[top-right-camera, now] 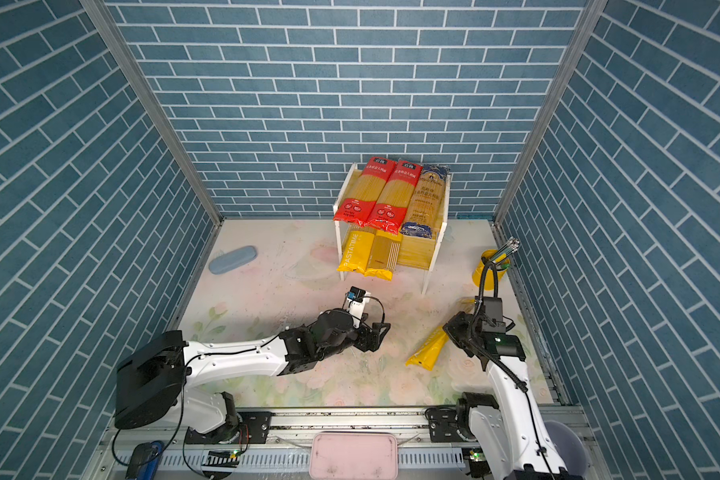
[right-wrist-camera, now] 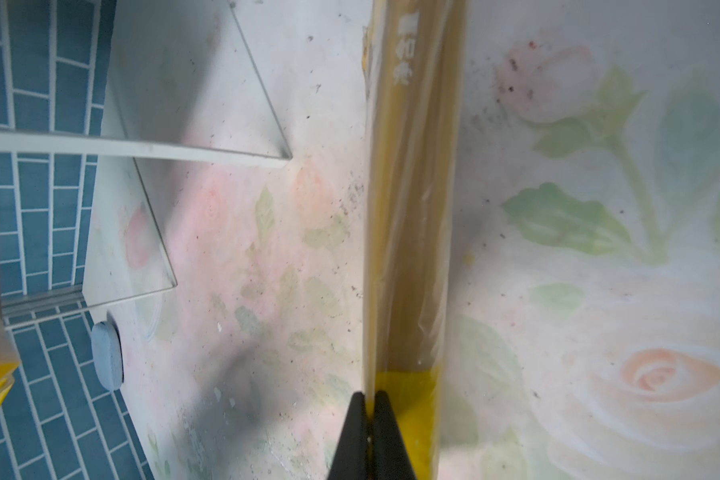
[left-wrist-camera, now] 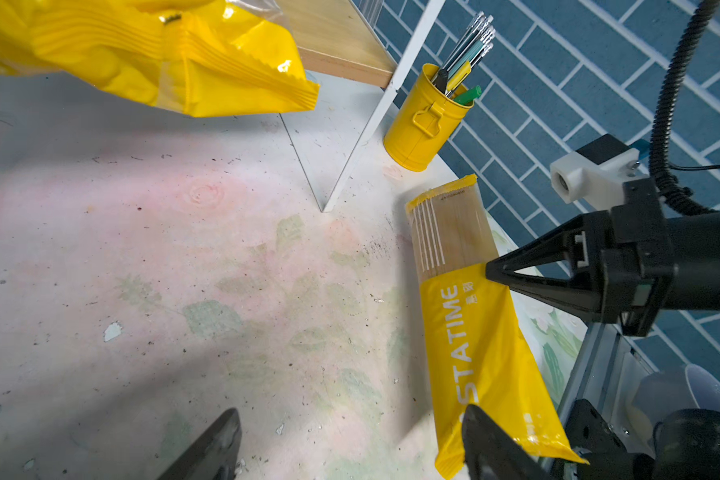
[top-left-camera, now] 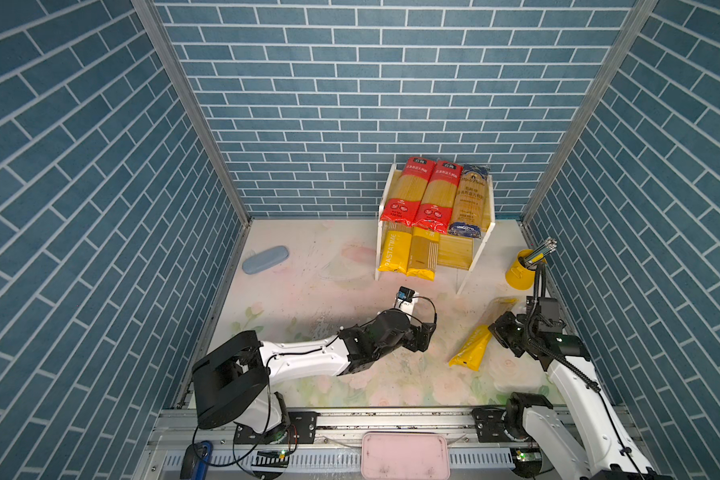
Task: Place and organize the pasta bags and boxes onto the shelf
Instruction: 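Grasp the pack's end with the right gripper and swing it toward the shelf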
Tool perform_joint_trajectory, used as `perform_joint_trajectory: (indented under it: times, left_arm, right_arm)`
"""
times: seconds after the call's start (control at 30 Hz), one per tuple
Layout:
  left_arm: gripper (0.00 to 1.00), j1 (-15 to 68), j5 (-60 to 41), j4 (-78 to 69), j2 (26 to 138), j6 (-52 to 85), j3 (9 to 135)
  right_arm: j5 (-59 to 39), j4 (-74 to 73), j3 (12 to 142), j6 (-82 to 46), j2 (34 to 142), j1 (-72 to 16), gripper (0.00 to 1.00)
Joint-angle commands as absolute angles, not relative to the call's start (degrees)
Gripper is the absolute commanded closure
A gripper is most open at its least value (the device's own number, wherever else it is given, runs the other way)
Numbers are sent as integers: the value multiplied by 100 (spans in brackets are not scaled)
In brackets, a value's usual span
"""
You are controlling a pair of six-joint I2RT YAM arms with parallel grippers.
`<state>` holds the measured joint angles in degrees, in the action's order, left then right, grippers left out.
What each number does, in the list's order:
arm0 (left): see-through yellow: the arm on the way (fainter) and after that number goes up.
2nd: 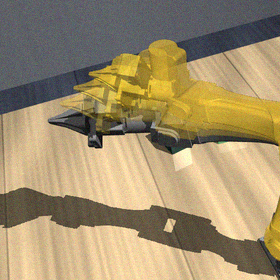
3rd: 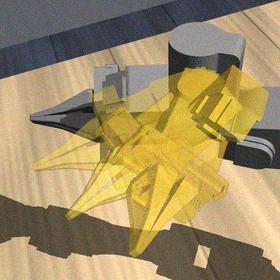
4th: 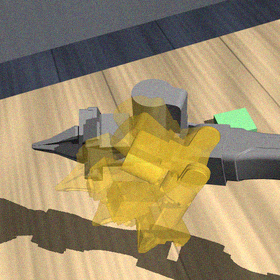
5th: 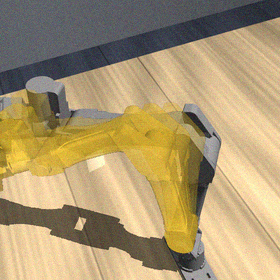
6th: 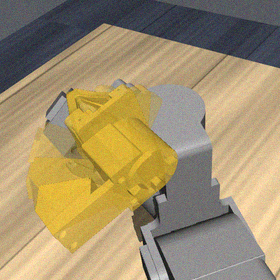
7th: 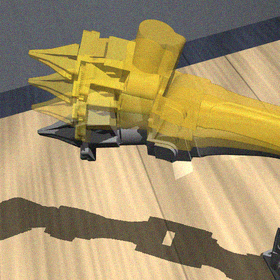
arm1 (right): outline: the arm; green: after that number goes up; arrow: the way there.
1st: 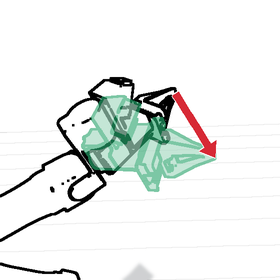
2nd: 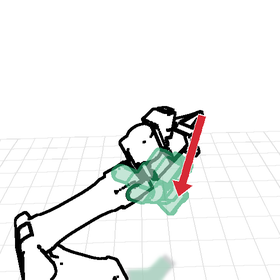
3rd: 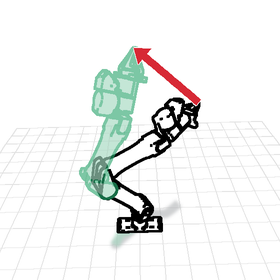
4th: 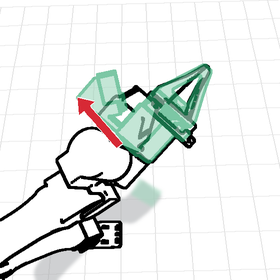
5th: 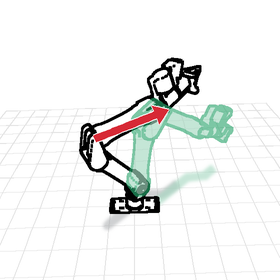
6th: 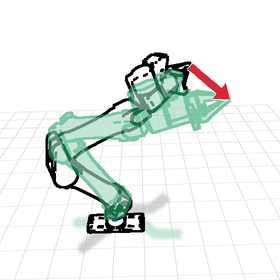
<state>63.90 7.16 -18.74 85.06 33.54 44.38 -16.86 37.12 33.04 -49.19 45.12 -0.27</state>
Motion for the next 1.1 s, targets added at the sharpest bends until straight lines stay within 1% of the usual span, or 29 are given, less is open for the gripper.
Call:
perform_joint_trajectory:
  times: [0.0,0.33,0.53,0.73,0.9,1.07]
  left_arm:
    - [16,6331,577,-2006,8415,3558,4379]
    - [17,5963,225,-2322,8070,3948,4107]
    - [17,5798,198,-2268,7873,3974,4072]
    - [17,5698,121,-2390,7656,4136,3905]
    - [17,5490,-116,-2754,7496,4532,3633]
    - [16,5440,-199,-2819,7345,4592,3608]
  right_arm:
    - [-1749,3566,3923,-5062,4352,-195,100]
    - [-1770,4233,4475,-5280,4006,-769,100]
    - [-1683,4430,4742,-5503,3864,-1279,100]
    - [-1659,4058,4910,-5476,3833,-1784,100]
    - [-1617,3770,5269,-5172,3846,-2154,100]
    - [-1893,3365,5422,-5142,3952,-2322,100]
